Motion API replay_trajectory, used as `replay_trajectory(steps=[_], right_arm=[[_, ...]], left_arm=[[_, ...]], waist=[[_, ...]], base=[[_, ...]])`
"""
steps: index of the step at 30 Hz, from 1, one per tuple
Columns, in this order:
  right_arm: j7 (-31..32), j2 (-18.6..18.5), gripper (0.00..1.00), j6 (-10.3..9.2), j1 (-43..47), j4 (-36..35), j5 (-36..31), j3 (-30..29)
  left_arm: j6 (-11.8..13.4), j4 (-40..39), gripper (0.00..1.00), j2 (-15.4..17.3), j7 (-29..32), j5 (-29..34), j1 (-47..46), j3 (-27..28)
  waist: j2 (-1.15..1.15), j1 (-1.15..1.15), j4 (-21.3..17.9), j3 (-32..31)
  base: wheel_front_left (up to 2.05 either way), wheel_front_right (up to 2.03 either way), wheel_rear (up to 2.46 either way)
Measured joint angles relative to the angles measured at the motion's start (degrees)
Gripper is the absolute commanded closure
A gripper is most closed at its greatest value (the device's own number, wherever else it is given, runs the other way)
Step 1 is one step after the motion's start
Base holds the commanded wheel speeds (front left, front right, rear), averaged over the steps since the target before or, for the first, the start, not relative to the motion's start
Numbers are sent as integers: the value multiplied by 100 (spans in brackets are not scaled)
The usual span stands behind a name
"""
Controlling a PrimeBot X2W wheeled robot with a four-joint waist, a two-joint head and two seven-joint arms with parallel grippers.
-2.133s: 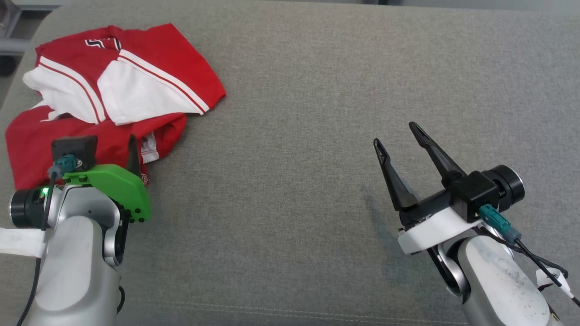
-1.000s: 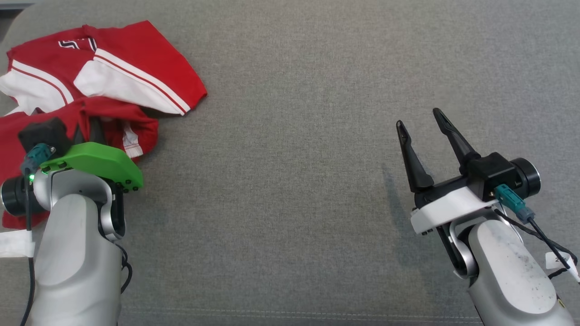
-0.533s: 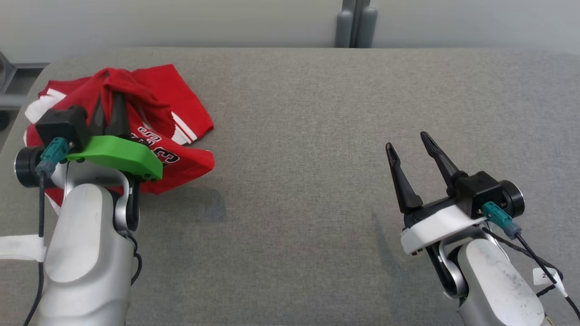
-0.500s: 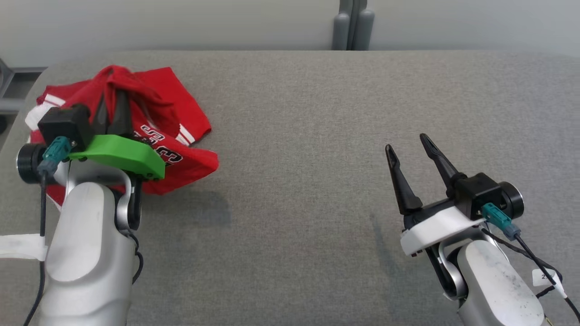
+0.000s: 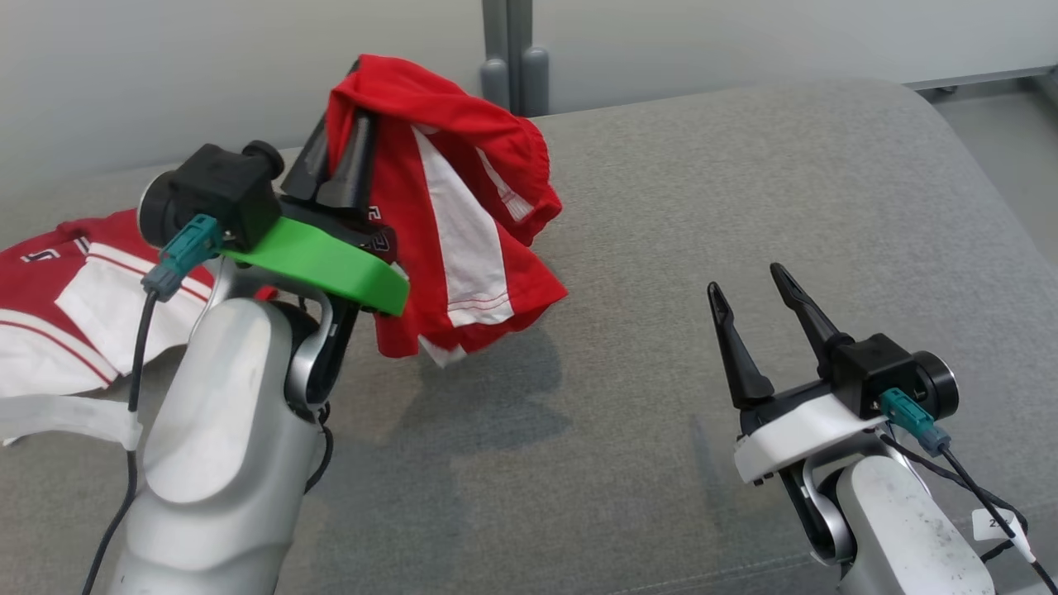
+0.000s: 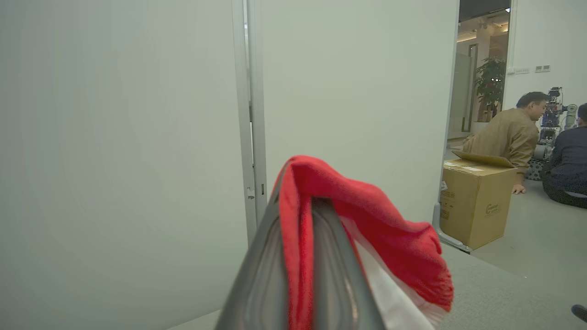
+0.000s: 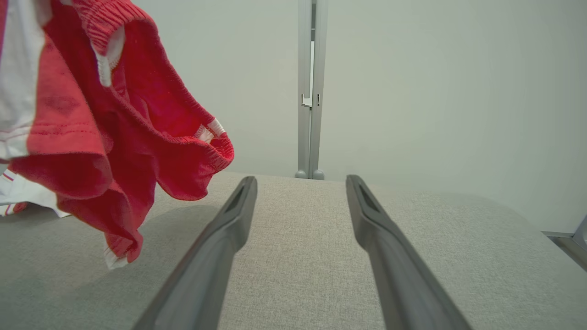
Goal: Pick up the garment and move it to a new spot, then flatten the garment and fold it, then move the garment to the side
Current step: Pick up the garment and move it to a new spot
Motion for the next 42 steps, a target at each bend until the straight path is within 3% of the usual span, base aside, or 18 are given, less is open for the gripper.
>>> replay_trajectory(steps=[7,12,19,25,32,33,34,35,36,42], right_arm=[[-4,0,0,10,1,-56,-4,27],[-4,-5,0,9,9,-127,-4,-41],[-4,-13,0,9,67,-191,-3,-73],[-4,7,0,88,66,-226,-3,105],[-4,96,0,232,-78,-226,-3,358],[-4,119,0,253,-108,-226,-3,379],[-4,140,0,263,-143,-227,-3,391],[-4,153,0,264,-172,-227,-2,398],[-4,153,0,263,-220,-226,9,396],[-4,159,0,261,-268,-146,45,353]], left_arm=[[-47,-536,100,0,311,-419,1,-765],[-14,-667,100,7,571,-425,8,-953],[372,-508,100,5,1090,-255,51,-973],[730,432,100,33,1633,-41,263,-915],[1114,1089,100,183,1648,45,236,-483],[1135,1131,93,209,1597,98,207,-419],[1139,1195,79,244,1575,148,152,-376],[1148,1254,22,281,1560,171,98,-327],[1148,1326,0,311,1470,171,4,-254],[1150,1580,0,241,1133,197,-289,-254]], waist=[[0,0,-531,5],[0,0,-831,45],[0,0,-947,194],[0,0,-1002,436],[0,0,-1155,754],[0,0,-1184,802],[0,0,-1214,850],[0,0,-1246,899],[0,0,-1305,994],[0,0,-1411,1261]], base=[[0,0,0],[0,0,0],[0,0,0],[0,0,0],[0,0,0],[0,0,0],[0,0,0],[0,0,0],[0,0,0],[0,0,0]])
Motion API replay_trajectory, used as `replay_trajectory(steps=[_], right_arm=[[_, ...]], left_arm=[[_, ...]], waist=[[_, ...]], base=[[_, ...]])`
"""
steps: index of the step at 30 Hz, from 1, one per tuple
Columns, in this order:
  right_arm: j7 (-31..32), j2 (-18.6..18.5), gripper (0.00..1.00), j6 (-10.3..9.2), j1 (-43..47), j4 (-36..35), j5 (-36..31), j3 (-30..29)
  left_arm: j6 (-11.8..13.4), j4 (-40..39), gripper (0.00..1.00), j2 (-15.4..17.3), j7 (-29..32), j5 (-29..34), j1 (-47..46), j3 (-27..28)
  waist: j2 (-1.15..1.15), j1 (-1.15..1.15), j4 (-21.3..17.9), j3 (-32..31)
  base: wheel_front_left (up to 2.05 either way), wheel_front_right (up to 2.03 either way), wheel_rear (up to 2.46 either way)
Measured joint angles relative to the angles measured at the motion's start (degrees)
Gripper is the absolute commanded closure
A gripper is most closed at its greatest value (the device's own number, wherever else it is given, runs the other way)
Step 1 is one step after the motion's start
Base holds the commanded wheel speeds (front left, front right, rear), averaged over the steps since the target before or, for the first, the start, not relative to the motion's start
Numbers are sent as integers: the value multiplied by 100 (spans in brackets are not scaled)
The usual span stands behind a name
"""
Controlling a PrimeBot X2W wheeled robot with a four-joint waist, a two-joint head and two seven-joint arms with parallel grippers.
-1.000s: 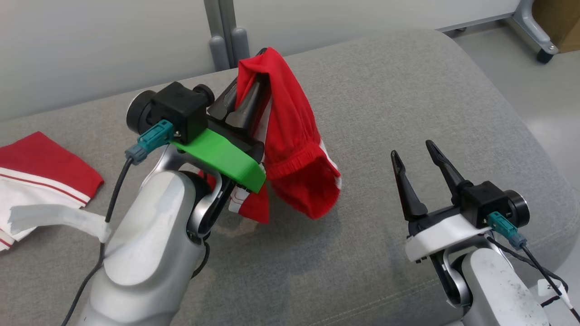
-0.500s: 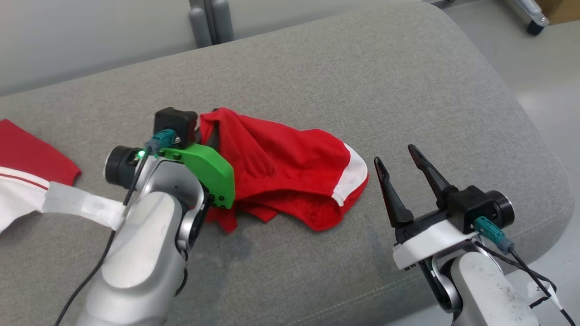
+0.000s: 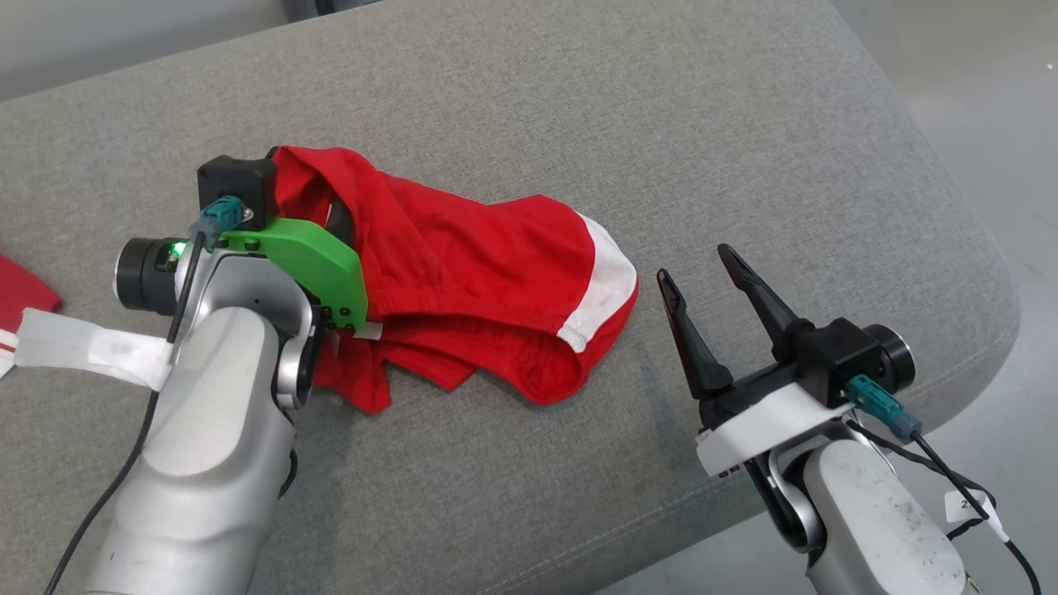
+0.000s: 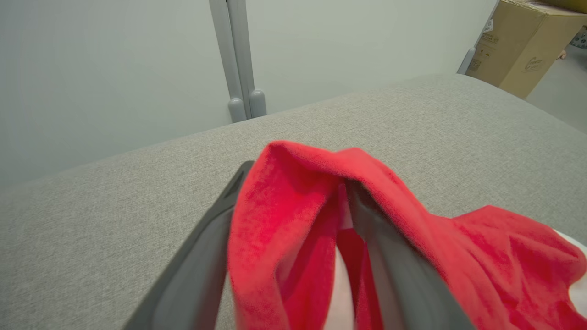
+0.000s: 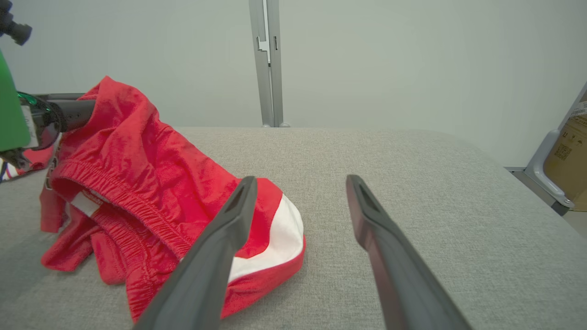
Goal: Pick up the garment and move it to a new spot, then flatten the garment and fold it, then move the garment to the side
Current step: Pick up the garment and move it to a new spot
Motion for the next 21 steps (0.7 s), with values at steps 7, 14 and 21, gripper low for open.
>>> replay_trajectory(steps=[7,14,21], right_arm=[[0,12,0,58,-105,113,20,131],[0,12,0,111,-170,220,20,213],[0,12,0,179,-188,323,43,272]], left_arm=[[-83,471,0,-102,-35,-2,-57,-240],[-88,1003,0,-34,68,-7,-55,-170],[-192,1078,0,-52,-91,-47,-56,-142]], waist=[[0,0,188,51],[0,0,518,-39],[0,0,849,-168]], base=[[0,0,0],[0,0,0],[0,0,0]])
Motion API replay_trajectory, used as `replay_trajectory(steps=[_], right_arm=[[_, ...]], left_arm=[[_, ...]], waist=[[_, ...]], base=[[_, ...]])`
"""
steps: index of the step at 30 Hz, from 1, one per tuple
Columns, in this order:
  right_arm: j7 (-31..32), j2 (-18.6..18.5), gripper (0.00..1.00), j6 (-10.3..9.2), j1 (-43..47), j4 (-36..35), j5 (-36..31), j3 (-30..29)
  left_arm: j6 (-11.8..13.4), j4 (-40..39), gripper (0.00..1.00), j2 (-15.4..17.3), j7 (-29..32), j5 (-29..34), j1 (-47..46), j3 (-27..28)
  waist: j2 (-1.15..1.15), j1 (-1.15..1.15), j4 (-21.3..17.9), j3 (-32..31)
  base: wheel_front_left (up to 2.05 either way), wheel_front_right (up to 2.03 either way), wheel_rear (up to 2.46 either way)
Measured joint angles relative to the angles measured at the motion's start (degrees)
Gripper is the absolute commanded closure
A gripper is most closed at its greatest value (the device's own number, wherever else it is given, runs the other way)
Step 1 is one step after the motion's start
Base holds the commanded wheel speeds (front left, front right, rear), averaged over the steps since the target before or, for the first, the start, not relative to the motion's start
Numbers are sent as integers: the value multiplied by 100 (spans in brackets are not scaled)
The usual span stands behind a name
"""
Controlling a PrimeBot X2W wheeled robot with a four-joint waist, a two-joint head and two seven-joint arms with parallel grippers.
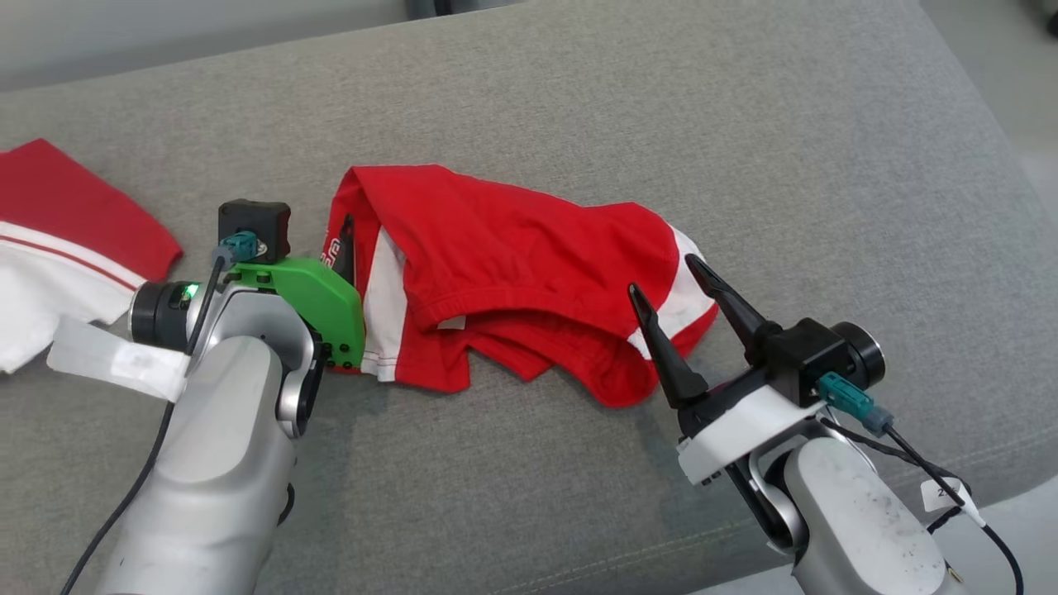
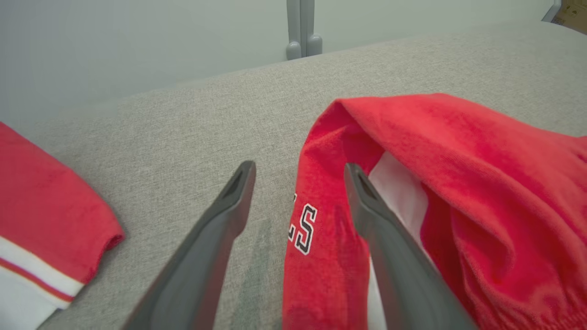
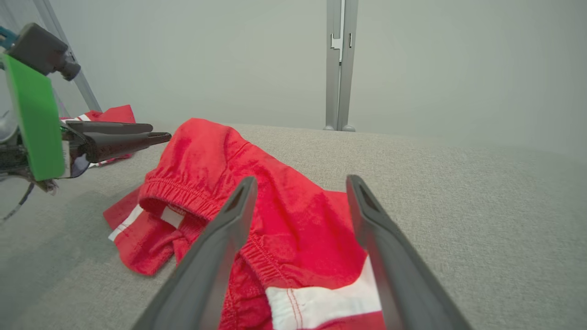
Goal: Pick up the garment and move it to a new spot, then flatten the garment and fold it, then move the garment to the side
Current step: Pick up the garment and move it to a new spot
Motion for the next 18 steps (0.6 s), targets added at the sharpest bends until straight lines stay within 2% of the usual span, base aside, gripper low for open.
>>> replay_trajectory(steps=[8,18], right_arm=[[0,0,0,187,1,449,215,333],[0,3,0,281,-51,1215,543,493]], left_arm=[[-86,-245,0,-77,-588,-208,121,-7],[-87,-799,0,-123,-1287,-523,1076,-26]], waist=[[0,0,484,-161],[0,0,1214,-372]], base=[[0,0,0],[0,0,0]])
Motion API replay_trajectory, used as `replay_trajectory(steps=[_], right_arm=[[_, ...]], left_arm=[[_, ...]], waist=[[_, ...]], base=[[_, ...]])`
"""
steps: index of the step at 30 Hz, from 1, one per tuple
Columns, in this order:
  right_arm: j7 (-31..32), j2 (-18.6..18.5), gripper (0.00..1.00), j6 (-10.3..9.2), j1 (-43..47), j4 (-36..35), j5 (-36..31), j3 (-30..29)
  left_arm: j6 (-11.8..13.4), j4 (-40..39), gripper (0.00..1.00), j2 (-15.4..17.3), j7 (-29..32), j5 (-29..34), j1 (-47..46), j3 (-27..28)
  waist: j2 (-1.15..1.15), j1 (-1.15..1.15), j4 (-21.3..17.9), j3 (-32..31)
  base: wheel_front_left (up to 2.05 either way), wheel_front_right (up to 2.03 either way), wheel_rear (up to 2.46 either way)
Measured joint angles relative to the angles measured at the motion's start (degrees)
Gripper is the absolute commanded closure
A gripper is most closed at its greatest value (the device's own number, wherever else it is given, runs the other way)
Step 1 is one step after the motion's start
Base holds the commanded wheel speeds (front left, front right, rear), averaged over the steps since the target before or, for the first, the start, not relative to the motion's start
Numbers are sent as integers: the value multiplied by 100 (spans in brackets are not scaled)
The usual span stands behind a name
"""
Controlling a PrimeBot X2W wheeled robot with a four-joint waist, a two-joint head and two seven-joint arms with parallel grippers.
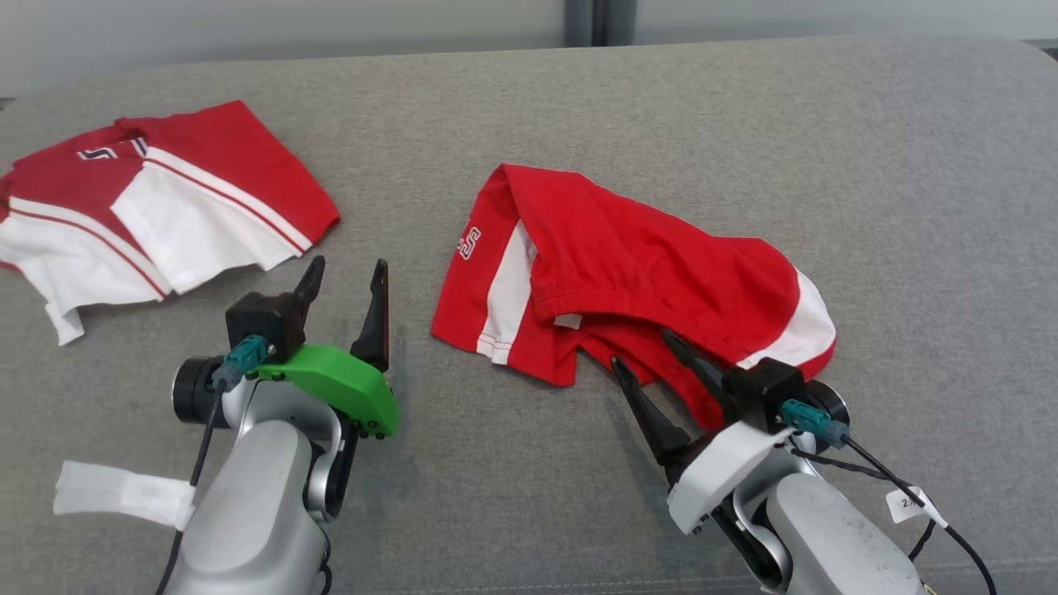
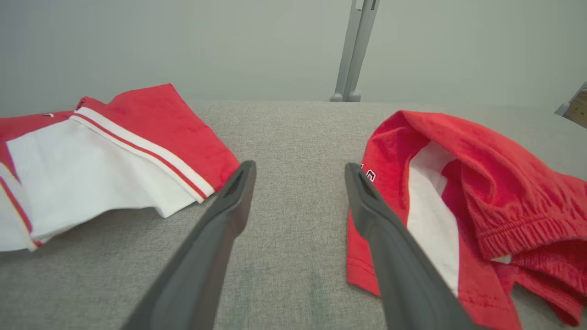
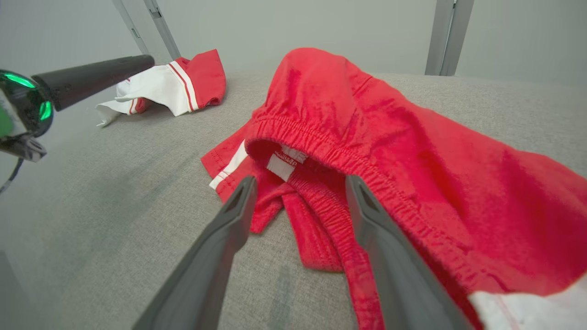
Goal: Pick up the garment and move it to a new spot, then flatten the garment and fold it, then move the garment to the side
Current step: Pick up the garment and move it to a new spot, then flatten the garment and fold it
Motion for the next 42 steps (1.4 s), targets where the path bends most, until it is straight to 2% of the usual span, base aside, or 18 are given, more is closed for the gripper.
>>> replay_trajectory(steps=[13,17,23,30,34,36,37,39,40,42], right_arm=[[0,4,0,1,-148,545,550,-179],[0,2,0,-8,-282,823,513,-289],[1,-167,0,-145,-476,1303,109,-166],[1,-189,0,-417,-595,1573,79,-304],[1,-186,0,-420,-611,1741,89,-336],[1,-183,0,-531,-713,1818,86,-369],[1,-193,10,-621,-836,1848,74,-417],[1,-220,52,-717,-965,1903,35,-444],[1,-236,63,-722,-1021,1952,3,-443],[1,-245,100,-771,-1062,2046,-21,-448]], left_arm=[[73,-664,0,1,-64,-122,869,-214],[73,-896,0,-1,-94,-138,973,-378],[75,-1110,0,8,-97,-175,1196,-407],[146,-1263,0,15,-101,-231,1424,-400],[158,-1389,0,18,-101,-233,1485,-409],[172,-1484,0,21,-101,-244,1524,-446],[176,-1551,0,20,-101,-249,1541,-511],[177,-1582,0,19,-101,-255,1541,-530],[183,-1596,0,20,-101,-259,1545,-523],[210,-1625,0,21,-101,-272,1559,-516]], waist=[[0,0,1004,-236],[0,0,1393,-277],[0,0,1807,-285],[0,0,2019,-288],[0,0,2034,-289],[0,0,2045,-272],[0,0,2061,-242],[0,0,2086,-218],[0,0,2098,-206],[0,0,2114,-192]], base=[[0,0,0],[0,0,0],[0,0,0],[0,0,0],[0,0,0],[0,0,0],[0,0,0],[0,0,0],[0,0,0],[0,0,0]])
